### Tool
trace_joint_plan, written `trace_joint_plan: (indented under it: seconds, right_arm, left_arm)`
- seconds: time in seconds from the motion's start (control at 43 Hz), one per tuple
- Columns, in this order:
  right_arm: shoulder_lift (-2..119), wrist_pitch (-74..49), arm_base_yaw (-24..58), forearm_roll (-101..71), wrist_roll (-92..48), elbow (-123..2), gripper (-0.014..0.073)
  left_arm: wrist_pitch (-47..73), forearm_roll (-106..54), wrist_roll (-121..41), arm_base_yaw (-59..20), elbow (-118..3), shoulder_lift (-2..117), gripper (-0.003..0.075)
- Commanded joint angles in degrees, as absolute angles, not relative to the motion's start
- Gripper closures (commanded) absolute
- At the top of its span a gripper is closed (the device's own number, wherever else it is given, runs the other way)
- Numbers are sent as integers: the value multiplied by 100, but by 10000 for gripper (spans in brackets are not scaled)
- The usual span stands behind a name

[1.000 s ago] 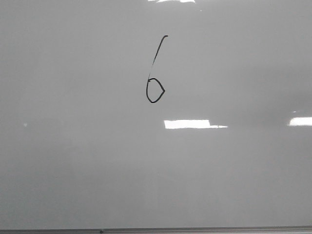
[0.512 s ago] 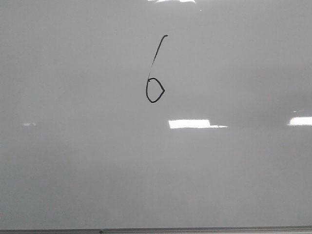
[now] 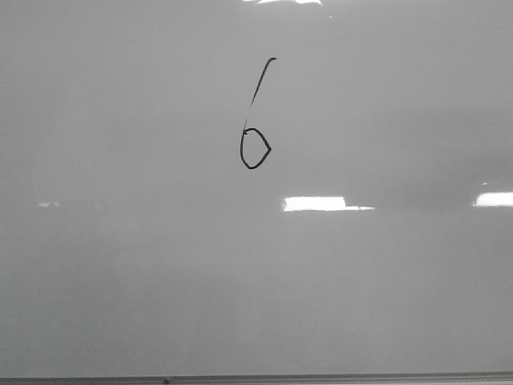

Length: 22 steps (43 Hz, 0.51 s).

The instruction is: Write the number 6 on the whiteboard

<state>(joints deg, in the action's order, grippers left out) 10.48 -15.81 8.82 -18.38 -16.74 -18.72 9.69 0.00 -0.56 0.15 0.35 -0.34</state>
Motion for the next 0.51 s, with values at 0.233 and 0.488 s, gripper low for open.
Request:
trace_joint_plan:
  seconds: [0.233, 0.488]
  right_arm:
    - [986, -616, 843, -1664, -1651, -1537, 653]
    - [346, -85, 802, -813, -533, -458, 653]
  left_arm:
    - [484, -33, 0, -32, 68, -119, 741]
    - [484, -33, 0, -32, 68, -119, 741]
